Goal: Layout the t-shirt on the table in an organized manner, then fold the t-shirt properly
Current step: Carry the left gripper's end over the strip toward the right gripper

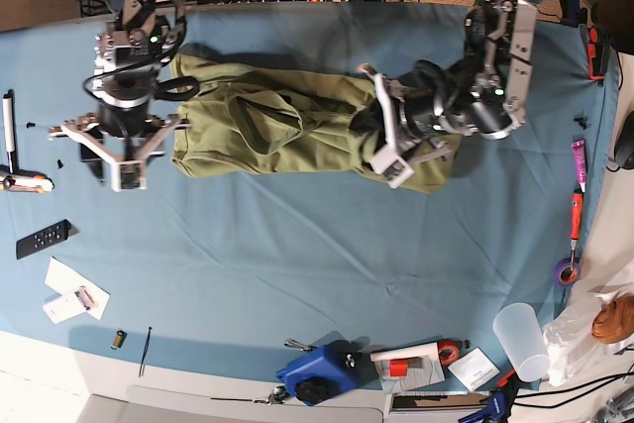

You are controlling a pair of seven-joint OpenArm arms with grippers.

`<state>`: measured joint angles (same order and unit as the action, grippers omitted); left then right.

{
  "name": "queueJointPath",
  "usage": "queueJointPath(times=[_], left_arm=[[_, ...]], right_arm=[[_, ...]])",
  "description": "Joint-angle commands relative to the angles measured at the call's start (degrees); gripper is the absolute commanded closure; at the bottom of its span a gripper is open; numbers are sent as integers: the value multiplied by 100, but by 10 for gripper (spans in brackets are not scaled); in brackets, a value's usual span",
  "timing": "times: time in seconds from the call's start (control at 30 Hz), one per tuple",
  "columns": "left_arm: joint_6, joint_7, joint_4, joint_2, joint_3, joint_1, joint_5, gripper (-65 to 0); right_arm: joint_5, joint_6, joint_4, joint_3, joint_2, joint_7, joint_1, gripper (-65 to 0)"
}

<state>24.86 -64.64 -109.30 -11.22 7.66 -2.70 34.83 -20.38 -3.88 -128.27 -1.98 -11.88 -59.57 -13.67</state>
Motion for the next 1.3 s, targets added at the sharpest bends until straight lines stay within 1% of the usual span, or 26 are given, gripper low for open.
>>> queueJointPath(times=[0.0,0.07,0.1,0.17,0.2,0.23,0.3,0.33,0.37,0.4,0.43,0.5,0.57,0.63,0.67,0.77,0.83,0.93,1.03,1.17,1.23,1.27], left_arm=[[-142,264,-22,50,74,109,0,0],[-404,409,90,131,232,175,-328,0],[-476,470,140,166,299,199,-481,0],[-437,511,160,201,380,208,-673,0],[-356,516,160,201,398,205,-678,0],[-260,518,160,201,420,205,-669,-23],[-81,621,160,203,422,205,-592,-180],[-85,684,157,203,422,208,-529,-247],[-114,708,153,203,422,210,-466,-295],[-216,688,127,219,420,210,-343,-317],[-334,590,57,232,415,210,-201,-318],[-339,345,-216,317,415,208,-61,-317],[-319,247,-592,376,415,188,-90,-315],[-352,254,-970,372,415,129,-426,-313],[-479,258,-1117,365,415,103,-688,-303],[-918,369,-1270,310,415,66,-1480,-256],[-1213,424,-1187,278,417,61,-1871,-213],[-1471,424,-911,247,417,59,-2000,-124],[-1427,422,-487,249,422,61,-1665,-51],[-1016,435,-46,299,424,61,-933,-43],[-835,522,109,400,424,63,-743,-43],[-826,592,186,461,435,63,-732,-43]], right_arm=[[55,50,-103,-125,-37,118,26,-246],[278,46,-103,-310,-35,116,17,-246],[345,46,-103,-374,-35,109,15,-246],[396,44,-103,-446,-35,107,17,-246],[411,44,-103,-450,-35,109,17,-246],[411,44,-103,-450,-35,109,17,-246],[411,44,-103,-450,-35,109,17,-246],[411,44,-103,-450,-35,111,17,-246],[411,44,-103,-450,-35,111,17,-246],[411,44,-103,-450,-35,111,17,-246],[411,44,-103,-450,-35,114,17,-246],[411,44,-103,-450,-35,116,17,-246],[411,44,-103,-450,-35,133,17,-246],[411,42,-103,-450,-37,133,17,-246],[411,39,-103,-450,-37,131,17,-246],[411,15,-103,-450,-35,131,17,-246],[415,-2,-103,-450,-35,129,15,-246],[507,-4,-103,-450,-35,129,17,-246],[588,-42,-103,-450,-35,127,17,-246],[586,-44,-103,-450,-35,129,17,-246],[586,-61,-103,-450,-35,133,17,-246],[603,-111,-103,-450,-35,140,17,-246]])
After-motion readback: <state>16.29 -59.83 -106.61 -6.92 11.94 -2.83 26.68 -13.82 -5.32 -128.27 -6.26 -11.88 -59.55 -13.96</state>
